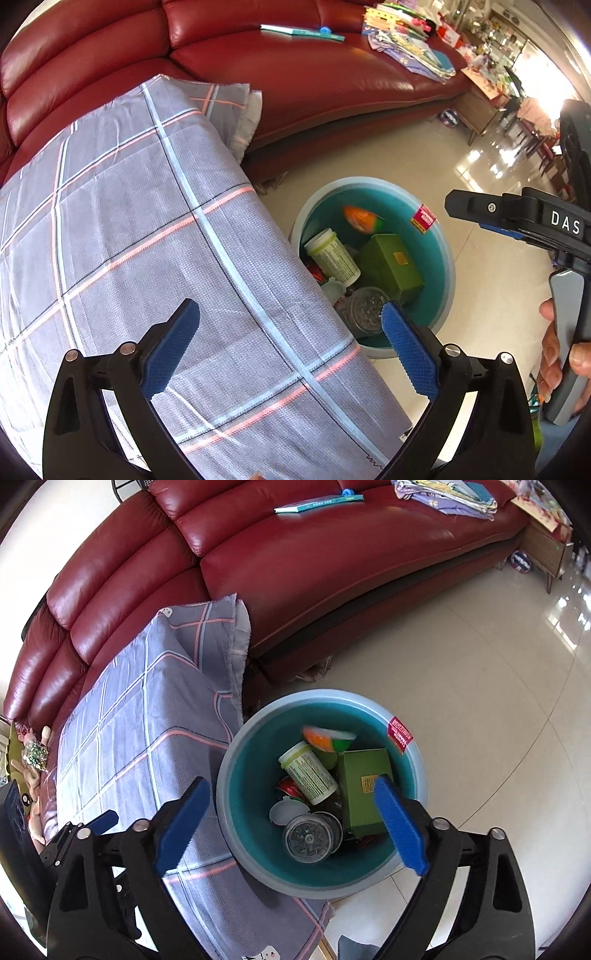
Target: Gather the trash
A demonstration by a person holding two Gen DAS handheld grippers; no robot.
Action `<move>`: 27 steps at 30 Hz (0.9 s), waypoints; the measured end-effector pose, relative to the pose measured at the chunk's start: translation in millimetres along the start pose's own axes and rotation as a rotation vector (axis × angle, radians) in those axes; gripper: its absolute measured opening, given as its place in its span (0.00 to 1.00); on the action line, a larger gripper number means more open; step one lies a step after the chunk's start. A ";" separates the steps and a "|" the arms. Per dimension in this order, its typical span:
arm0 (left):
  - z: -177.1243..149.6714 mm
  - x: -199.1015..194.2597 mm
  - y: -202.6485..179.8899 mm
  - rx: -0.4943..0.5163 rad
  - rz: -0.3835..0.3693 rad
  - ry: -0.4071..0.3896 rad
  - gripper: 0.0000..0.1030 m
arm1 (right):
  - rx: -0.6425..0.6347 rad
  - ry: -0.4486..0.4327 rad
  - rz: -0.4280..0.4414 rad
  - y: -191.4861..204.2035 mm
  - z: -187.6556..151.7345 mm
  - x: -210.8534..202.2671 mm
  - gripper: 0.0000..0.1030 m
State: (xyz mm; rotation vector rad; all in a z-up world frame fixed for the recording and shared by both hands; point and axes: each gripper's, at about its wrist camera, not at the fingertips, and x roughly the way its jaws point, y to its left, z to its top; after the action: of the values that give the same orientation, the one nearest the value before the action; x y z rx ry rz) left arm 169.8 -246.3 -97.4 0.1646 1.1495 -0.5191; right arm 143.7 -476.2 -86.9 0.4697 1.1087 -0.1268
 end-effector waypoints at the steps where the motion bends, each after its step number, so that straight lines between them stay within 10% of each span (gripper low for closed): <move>1: -1.1 -1.4 1.7 -0.004 -0.005 0.000 0.96 | -0.027 0.007 -0.024 4.2 -1.8 0.2 0.90; 27: -53.0 -87.9 -6.9 0.008 -0.006 -0.105 0.96 | -0.172 -0.062 -0.180 34.8 -87.1 -88.9 0.93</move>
State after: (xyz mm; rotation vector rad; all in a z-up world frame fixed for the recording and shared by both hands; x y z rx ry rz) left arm 95.8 -205.0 -39.1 0.1389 1.0459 -0.5321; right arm 42.8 -419.8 -29.2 0.2109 1.0893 -0.2002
